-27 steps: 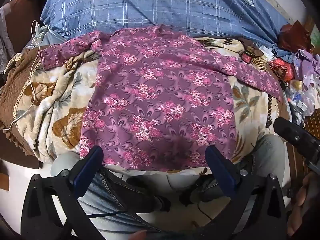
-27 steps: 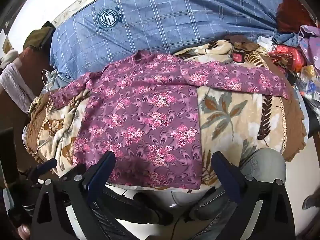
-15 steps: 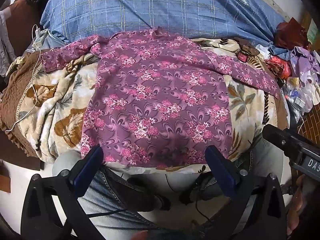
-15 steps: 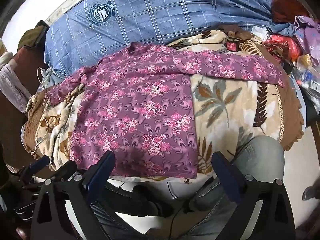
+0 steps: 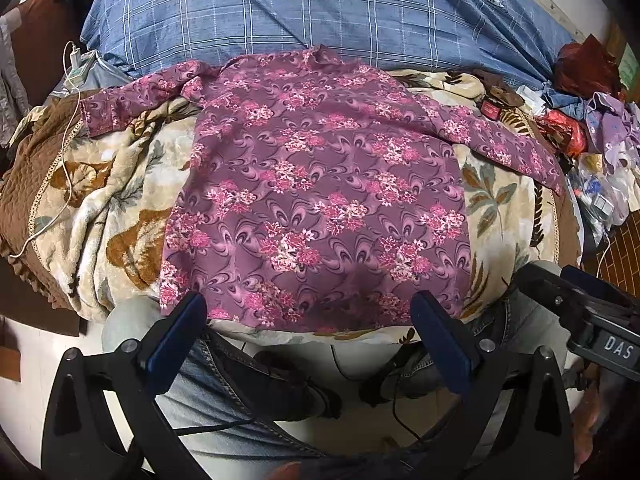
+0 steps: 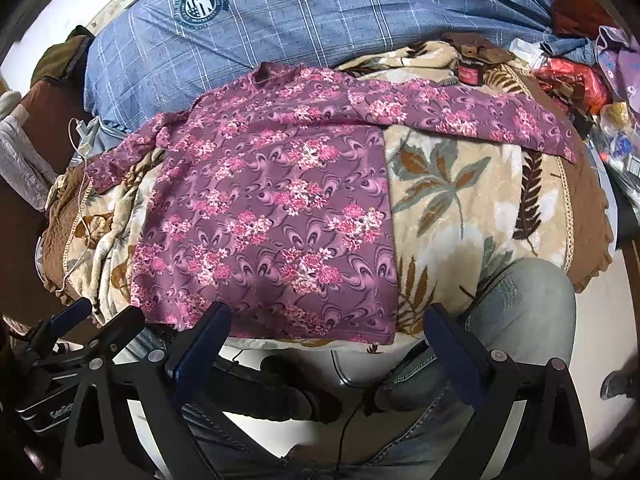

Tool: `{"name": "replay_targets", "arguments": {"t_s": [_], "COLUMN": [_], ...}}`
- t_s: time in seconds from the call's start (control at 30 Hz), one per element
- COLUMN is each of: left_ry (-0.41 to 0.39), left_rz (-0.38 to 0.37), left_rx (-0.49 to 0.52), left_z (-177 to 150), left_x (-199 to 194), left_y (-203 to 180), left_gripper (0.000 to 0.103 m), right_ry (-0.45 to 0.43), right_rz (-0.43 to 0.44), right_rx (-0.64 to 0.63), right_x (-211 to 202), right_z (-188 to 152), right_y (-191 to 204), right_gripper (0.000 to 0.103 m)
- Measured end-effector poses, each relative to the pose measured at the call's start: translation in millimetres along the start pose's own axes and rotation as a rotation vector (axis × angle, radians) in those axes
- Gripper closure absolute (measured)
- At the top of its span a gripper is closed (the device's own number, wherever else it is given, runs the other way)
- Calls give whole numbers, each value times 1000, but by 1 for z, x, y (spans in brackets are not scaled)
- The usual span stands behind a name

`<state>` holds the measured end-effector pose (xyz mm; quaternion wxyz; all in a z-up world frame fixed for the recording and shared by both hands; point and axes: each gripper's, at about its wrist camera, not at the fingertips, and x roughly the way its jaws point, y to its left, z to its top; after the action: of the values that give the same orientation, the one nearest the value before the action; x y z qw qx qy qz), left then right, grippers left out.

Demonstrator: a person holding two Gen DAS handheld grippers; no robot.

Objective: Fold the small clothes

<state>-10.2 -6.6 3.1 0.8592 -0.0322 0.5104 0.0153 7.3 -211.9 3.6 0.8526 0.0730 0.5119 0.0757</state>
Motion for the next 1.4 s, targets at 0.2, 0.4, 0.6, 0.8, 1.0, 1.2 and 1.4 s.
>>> {"name": "replay_targets", "arguments": {"t_s": [0.2, 0.4, 0.6, 0.8, 1.0, 1.2, 1.4], "left_ry": [3, 6, 13, 27, 19, 23, 31], "left_rz": [5, 12, 25, 25, 11, 4, 7], "left_rx": [-9, -5, -3, -9, 1, 25, 36], "left_z": [-1, -7, -10, -13, -9, -7, -7], "left_x": [0, -2, -3, -5, -8, -7, -4], "left_y": [3, 2, 2, 3, -2, -10, -16], "left_gripper": [0, 0, 0, 0, 0, 0, 0], "right_ry": [-5, -21, -37, -43, -45, -53, -47], "right_rz": [55, 64, 64, 61, 51, 35, 35], "right_rx": [-2, -5, 4, 0, 8, 26, 40], "right_x": [-5, -11, -14, -17, -18, -18, -14], "right_z": [1, 0, 0, -2, -1, 0, 1], "right_y": [-1, -3, -8, -8, -13, -22, -29], "right_gripper": [5, 5, 7, 7, 7, 7, 8]}}
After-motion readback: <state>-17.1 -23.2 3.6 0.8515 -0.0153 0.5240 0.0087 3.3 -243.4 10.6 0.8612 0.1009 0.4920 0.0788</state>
